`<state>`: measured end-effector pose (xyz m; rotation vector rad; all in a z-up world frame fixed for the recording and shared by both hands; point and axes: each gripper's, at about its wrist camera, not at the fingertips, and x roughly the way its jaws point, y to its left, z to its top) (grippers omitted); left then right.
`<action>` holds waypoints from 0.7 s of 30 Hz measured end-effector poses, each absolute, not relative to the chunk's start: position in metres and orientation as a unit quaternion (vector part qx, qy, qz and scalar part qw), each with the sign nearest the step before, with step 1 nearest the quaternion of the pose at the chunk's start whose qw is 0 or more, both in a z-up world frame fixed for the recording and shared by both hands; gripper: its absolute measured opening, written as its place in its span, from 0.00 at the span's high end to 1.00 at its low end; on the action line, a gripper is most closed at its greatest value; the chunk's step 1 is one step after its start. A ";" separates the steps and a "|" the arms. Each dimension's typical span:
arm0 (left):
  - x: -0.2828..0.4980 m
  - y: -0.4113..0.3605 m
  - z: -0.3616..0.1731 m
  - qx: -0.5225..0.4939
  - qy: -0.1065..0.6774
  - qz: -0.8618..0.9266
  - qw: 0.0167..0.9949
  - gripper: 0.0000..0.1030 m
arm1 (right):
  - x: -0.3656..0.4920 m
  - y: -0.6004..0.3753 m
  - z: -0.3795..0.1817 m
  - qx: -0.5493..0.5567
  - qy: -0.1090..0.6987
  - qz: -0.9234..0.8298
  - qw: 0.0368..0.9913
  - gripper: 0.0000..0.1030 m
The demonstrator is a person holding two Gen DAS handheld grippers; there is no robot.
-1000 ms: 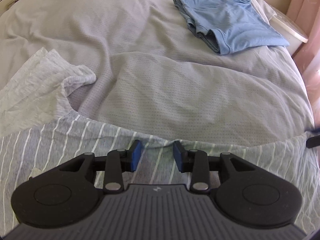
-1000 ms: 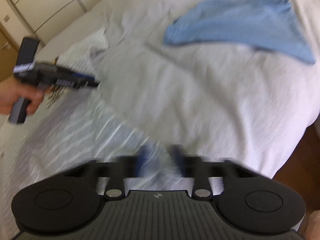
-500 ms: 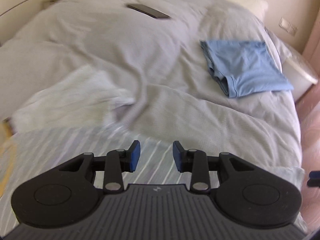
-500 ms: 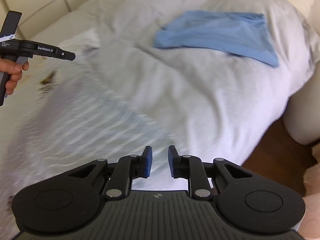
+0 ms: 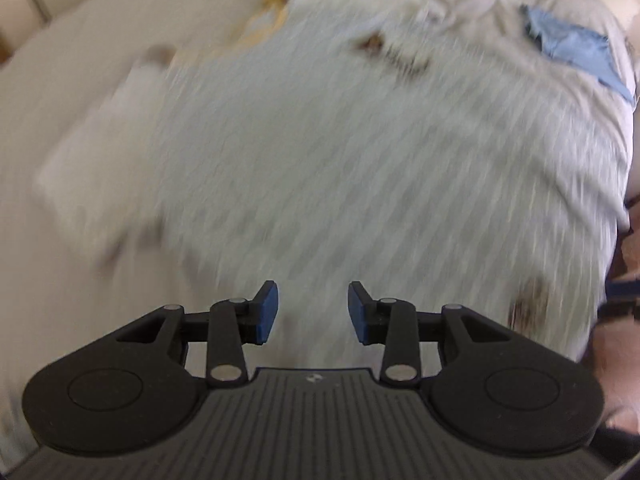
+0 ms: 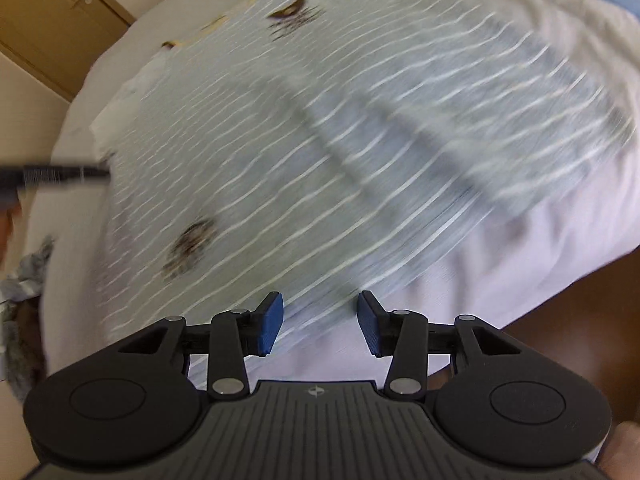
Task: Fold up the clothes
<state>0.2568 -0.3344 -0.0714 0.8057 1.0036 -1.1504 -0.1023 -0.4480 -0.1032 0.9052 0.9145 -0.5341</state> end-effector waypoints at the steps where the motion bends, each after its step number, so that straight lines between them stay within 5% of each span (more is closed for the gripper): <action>1: 0.258 -0.320 -0.076 0.347 0.454 -0.505 0.647 0.68 | -0.099 -0.437 -0.102 0.425 0.417 -0.241 0.766 0.56; 12: 0.292 -0.284 -0.110 0.206 0.537 -0.556 0.600 0.69 | -0.067 -0.315 -0.118 0.575 0.330 -0.246 0.707 0.55; 14: 0.293 -0.290 -0.114 0.205 0.542 -0.573 0.580 0.77 | -0.062 -0.300 -0.122 0.586 0.316 -0.253 0.702 0.55; 15: 0.293 -0.293 -0.117 0.205 0.544 -0.581 0.570 0.93 | -0.060 -0.294 -0.125 0.593 0.307 -0.256 0.699 0.55; 21: 0.293 -0.288 -0.110 0.221 0.511 -0.621 0.552 0.99 | -0.049 -0.278 -0.144 0.641 0.233 -0.269 0.681 0.55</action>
